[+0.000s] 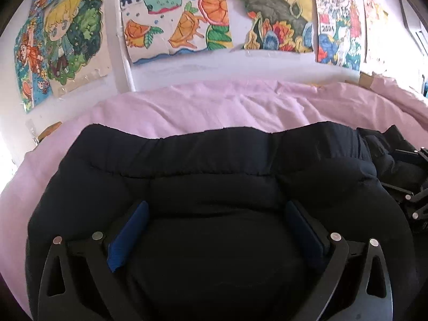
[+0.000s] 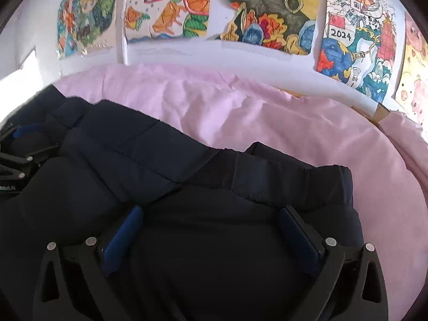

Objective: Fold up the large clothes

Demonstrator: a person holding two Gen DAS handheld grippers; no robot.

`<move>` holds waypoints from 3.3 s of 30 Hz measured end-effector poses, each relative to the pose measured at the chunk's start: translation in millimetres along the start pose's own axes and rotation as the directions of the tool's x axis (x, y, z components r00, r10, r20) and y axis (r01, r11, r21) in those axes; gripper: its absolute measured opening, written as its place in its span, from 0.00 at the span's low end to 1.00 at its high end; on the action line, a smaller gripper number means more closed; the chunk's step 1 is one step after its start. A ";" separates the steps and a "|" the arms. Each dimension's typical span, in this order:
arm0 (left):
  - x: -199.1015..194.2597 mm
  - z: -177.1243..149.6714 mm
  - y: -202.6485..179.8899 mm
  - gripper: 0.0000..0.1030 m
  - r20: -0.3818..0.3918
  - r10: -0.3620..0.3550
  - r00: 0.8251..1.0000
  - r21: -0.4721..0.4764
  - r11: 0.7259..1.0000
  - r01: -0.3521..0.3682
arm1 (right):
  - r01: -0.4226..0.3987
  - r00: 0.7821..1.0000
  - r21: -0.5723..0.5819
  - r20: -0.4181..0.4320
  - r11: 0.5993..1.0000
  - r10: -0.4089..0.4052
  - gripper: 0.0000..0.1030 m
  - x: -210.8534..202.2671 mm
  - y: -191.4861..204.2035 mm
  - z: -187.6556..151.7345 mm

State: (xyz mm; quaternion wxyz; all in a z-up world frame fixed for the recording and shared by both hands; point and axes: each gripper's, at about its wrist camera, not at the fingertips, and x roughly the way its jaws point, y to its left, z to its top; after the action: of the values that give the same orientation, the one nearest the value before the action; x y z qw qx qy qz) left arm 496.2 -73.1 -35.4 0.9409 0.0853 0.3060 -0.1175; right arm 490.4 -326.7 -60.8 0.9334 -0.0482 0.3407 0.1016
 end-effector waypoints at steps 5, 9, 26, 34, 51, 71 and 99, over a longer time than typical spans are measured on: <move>-42.0 10.7 13.2 0.97 -0.013 -0.040 0.999 -0.039 0.998 0.039 | -0.129 0.990 0.018 0.058 0.991 0.128 1.00 -40.5 -13.6 8.8; -84.6 13.8 37.4 0.97 0.019 -0.135 0.991 -0.066 0.989 0.136 | -0.208 0.975 0.011 0.086 0.978 0.207 1.00 -77.6 -36.1 14.6; -87.5 -60.4 165.6 0.97 -0.227 -0.428 0.875 -0.378 0.867 0.326 | -0.423 0.882 0.437 0.000 0.793 0.471 1.00 -65.7 -156.0 -40.3; -62.9 -42.6 153.5 0.97 -0.287 -0.516 0.807 -0.260 0.853 0.452 | -0.459 0.856 0.445 -0.012 0.769 0.517 1.00 -37.0 -157.0 -35.1; 6.3 -33.9 148.2 0.99 -0.370 -0.697 0.615 -0.275 0.714 0.644 | -0.577 0.773 0.396 -0.019 0.715 0.634 1.00 1.6 -138.3 -37.8; -4.8 -43.0 153.3 0.98 -0.363 -0.704 0.610 -0.268 0.706 0.655 | -0.575 0.769 0.428 -0.006 0.697 0.639 1.00 7.7 -134.6 -40.0; -152.0 -47.6 142.3 0.24 -0.305 -0.423 0.853 -0.296 0.894 0.337 | -0.478 0.860 0.386 0.025 0.789 0.510 0.31 -138.9 -81.5 -28.4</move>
State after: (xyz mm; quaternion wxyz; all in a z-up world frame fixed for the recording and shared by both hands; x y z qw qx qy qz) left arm 389.3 99.9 29.8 0.8293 -0.0676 0.4963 -0.2479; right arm 387.1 -432.4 8.9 0.8510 0.2197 0.3918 0.2722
